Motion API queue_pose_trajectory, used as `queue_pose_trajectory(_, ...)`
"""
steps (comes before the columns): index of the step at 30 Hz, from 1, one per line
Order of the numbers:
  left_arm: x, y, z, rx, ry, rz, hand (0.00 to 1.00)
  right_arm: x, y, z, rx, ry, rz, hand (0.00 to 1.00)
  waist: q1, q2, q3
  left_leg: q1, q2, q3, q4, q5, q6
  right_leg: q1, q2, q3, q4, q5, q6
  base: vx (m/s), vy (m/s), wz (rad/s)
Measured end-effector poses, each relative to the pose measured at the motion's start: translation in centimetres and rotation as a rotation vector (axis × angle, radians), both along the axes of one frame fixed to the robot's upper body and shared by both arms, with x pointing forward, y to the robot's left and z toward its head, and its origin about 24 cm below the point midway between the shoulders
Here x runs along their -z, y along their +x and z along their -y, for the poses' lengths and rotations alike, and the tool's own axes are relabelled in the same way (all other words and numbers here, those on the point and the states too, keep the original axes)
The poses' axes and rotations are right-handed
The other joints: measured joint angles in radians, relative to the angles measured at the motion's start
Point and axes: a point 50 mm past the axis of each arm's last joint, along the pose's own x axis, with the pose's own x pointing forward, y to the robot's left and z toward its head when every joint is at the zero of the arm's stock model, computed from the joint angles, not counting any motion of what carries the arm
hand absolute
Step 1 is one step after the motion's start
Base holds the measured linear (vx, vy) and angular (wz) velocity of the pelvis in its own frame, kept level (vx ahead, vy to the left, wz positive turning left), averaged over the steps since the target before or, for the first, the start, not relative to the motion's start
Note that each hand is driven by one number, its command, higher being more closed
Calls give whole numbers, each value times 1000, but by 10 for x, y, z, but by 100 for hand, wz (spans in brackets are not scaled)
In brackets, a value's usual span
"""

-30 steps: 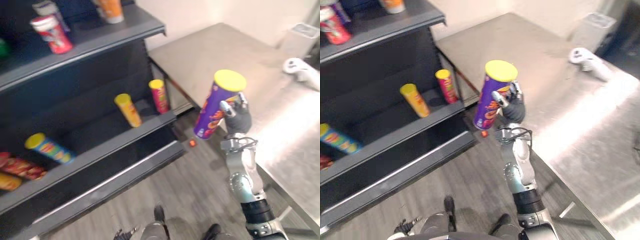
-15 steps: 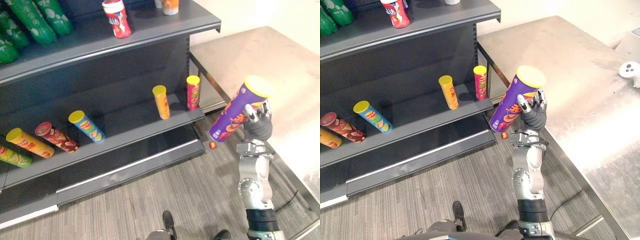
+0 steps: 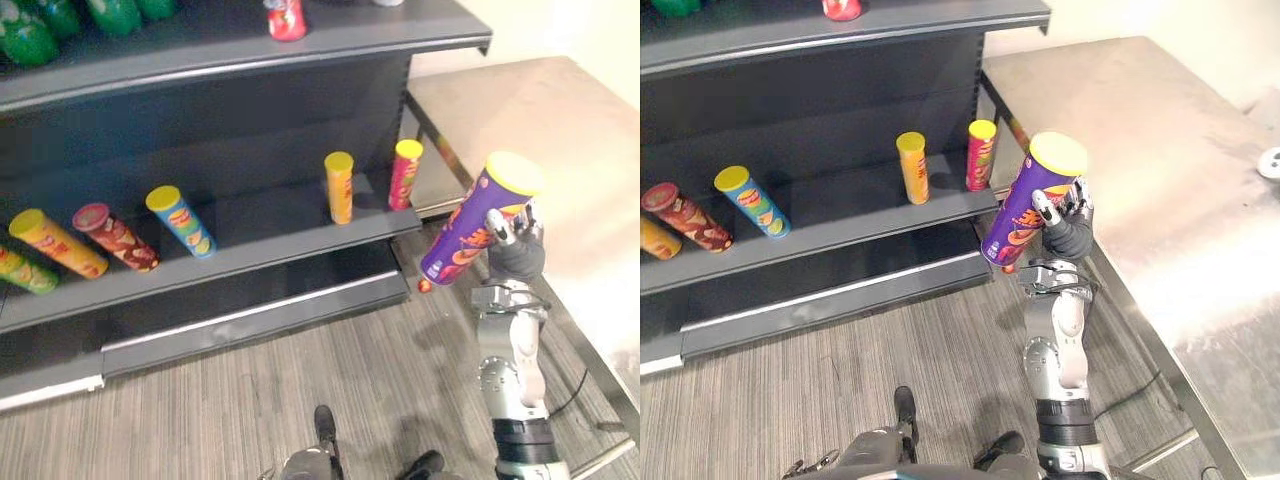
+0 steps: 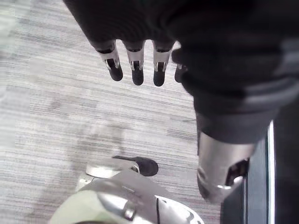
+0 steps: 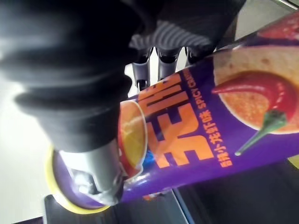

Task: Put the gum and the chips on the shelf.

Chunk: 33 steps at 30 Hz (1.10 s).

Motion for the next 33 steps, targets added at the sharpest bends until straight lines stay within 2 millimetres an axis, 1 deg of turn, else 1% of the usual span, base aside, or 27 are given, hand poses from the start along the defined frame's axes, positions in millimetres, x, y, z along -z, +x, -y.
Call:
queue_pose_trajectory(1, 0, 0, 0, 2, -2, 0, 0, 0, 0, -1, -4, -3, -1, 100, 0, 0, 0, -2, -4, -5, 4, -7, 5, 1, -8, -1, 25, 0, 0, 111, 55, 50)
queue_pose_trajectory(2, 0, 0, 1, 2, -4, 0, 0, 0, 1, -2, -12, -7, -6, 100, -1, 6, 1, 1, -9, -29, 16, -17, 13, 0, -40, 6, 97, 4, -5, 154, 126, 59)
queue_pose_trajectory(3, 1, -1, 1, 3, -4, -4, 0, 1, 1, -4, -20, -15, -8, 100, -2, 8, 2, 7, -10, -56, 33, -32, 20, -6, -72, 47, 186, 18, -34, 132, 116, 60)
queue_pose_trajectory(4, 1, -2, 1, 10, -2, -8, 0, 0, 2, -4, -23, -17, -6, 100, -1, 6, 2, 11, -12, -70, 43, -38, 21, -21, -81, 100, 233, 23, -84, 189, 171, 70)
queue_pose_trajectory(5, 0, -1, 1, 34, 2, -8, 0, -3, 3, -6, -25, -26, 7, 100, -7, 12, 11, 19, -9, -122, 61, -55, 35, -96, -75, 328, 352, -3, -139, 125, 94, 76)
queue_pose_trajectory(6, 0, 0, -1, 51, 7, -11, 0, -4, 3, -8, -27, -41, 13, 100, -13, 12, 11, 20, -5, -165, 61, -58, 35, -117, -15, 464, 343, -72, -94, 173, 100, 87)
queue_pose_trajectory(8, 0, 1, -2, 56, 10, -10, 0, -4, 3, -9, -34, -53, 19, 100, -15, 3, 12, 24, -14, -220, 61, -58, 35, -140, 67, 606, 291, -132, -80, 132, 8, 97)
queue_pose_trajectory(9, 0, 2, -1, 58, 6, -11, 0, -4, 3, -10, -37, -52, 19, 100, -15, -2, 14, 31, -32, -256, 60, -58, 36, -153, 91, 642, 255, -136, -73, 126, -12, 99)
queue_pose_trajectory(10, 0, 3, -1, 60, 7, -10, 0, -4, 3, -10, -39, -52, 19, 100, -16, -2, 17, 34, -43, -277, 60, -58, 36, -163, 103, 667, 239, -135, -72, 129, -39, 105)
queue_pose_trajectory(11, 0, 6, 0, 68, 6, -6, 0, -4, 2, -10, -36, -51, 18, 100, -19, -1, 24, 39, -61, -315, 61, -58, 36, -184, 128, 735, 210, -127, -59, 118, -67, 117)
queue_pose_trajectory(12, 0, 10, 0, 77, 6, 1, 0, -4, 2, -9, -35, -51, 18, 100, -33, -5, 27, 40, -80, -356, 62, -59, 34, -193, 146, 805, 171, -113, -38, 115, -84, 126)
queue_pose_trajectory(13, -1, 10, -1, 82, 9, 1, 0, -4, 1, -9, -35, -50, 21, 100, -39, -6, 33, 44, -88, -362, 62, -59, 33, -194, 149, 836, 153, -104, -24, 114, -117, 137)
queue_pose_trajectory(14, -1, 10, -4, 84, 14, -1, 0, -4, -2, -8, -29, -47, 26, 100, -45, -21, 33, 50, -116, -388, 63, -58, 28, -193, 136, 870, 132, -91, -5, 144, -162, 124)
queue_pose_trajectory(15, -2, 8, -8, 85, 24, -8, 0, -5, -6, -9, -30, -46, 33, 100, -45, -45, 31, 57, -147, -401, 61, -61, 23, -191, 106, 871, 116, -89, -1, 180, -237, 113)
queue_pose_trajectory(16, -1, 7, -10, 83, 25, -16, 0, -7, -6, -8, -32, -50, 40, 100, -46, -45, 33, 56, -150, -409, 63, -63, 19, -190, 101, 869, 120, -96, 24, 156, -219, 69)
queue_pose_trajectory(17, 0, 2, -7, 79, 18, -27, 0, -8, -7, -9, -37, -50, 48, 100, -43, -25, 27, 48, -124, -405, 58, -66, -3, -190, 120, 848, 106, -103, 12, 133, -217, 37)
queue_pose_trajectory(18, 1, -1, -5, 74, 10, -37, 0, -10, -8, -12, -49, -51, 60, 100, -44, -11, 27, 30, -98, -413, 51, -59, -23, -192, 145, 828, 81, -98, 1, 117, -203, 21)
queue_pose_trajectory(19, 1, -3, -4, 69, 7, -41, 0, -10, -8, -14, -58, -54, 61, 100, -45, -9, 27, 23, -84, -417, 41, -53, -34, -193, 158, 816, 69, -94, -7, 144, -260, 25)
queue_pose_trajectory(20, 1, -3, -5, 58, 7, -41, 0, -9, -9, -16, -72, -58, 59, 100, -53, -9, 27, 14, -58, -441, 17, -37, -61, -193, 181, 782, 51, -88, -18, 120, -227, 29)
queue_pose_trajectory(21, 1, -1, -5, 56, 8, -38, 0, -8, -9, -16, -73, -58, 57, 100, -60, -9, 27, 10, -48, -456, 3, -30, -69, -193, 191, 763, 45, -88, -24, 162, -277, 67)
queue_pose_trajectory(22, 0, 6, -6, 58, 10, -19, 0, -4, -11, -14, -68, -58, 42, 100, -65, -6, 29, 4, -21, -492, -28, -6, -88, -192, 209, 710, 48, -97, -46, 141, -221, 62)
queue_pose_trajectory(24, 0, 9, -5, 60, 10, -13, 0, -2, -11, -14, -68, -60, 34, 100, -66, -5, 29, -1, -10, -487, -35, 5, -90, -190, 214, 680, 54, -106, -59, 130, -164, 58)
queue_pose_trajectory(25, -1, 16, -4, 66, 9, -1, 0, -2, -11, -14, -67, -60, 33, 100, -71, 5, 32, -19, -2, -411, -32, 17, -88, -186, 213, 641, 57, -115, -66, 97, -89, 54)
queue_pose_trajectory(27, -1, 22, -2, 72, 7, 12, 0, -2, -11, -14, -70, -63, 32, 100, -69, 15, 38, -27, 4, -349, -31, 24, -80, -182, 211, 622, 57, -116, -67, 55, -29, 36)
queue_pose_trajectory(31, -1, 24, 0, 103, 24, 8, 0, -3, -10, -26, -119, -72, 35, 100, -65, 25, 44, -31, -8, -338, -37, 26, -79, -179, 203, 622, 48, -123, -61, 33, 16, 9)
queue_pose_trajectory(33, -2, 26, 1, 114, 32, 8, 0, -4, -3, -37, -156, -84, 34, 100, -65, 34, 49, -32, -11, -332, -41, 18, -87, -180, 199, 624, 46, -123, -61, 0, 0, 0)
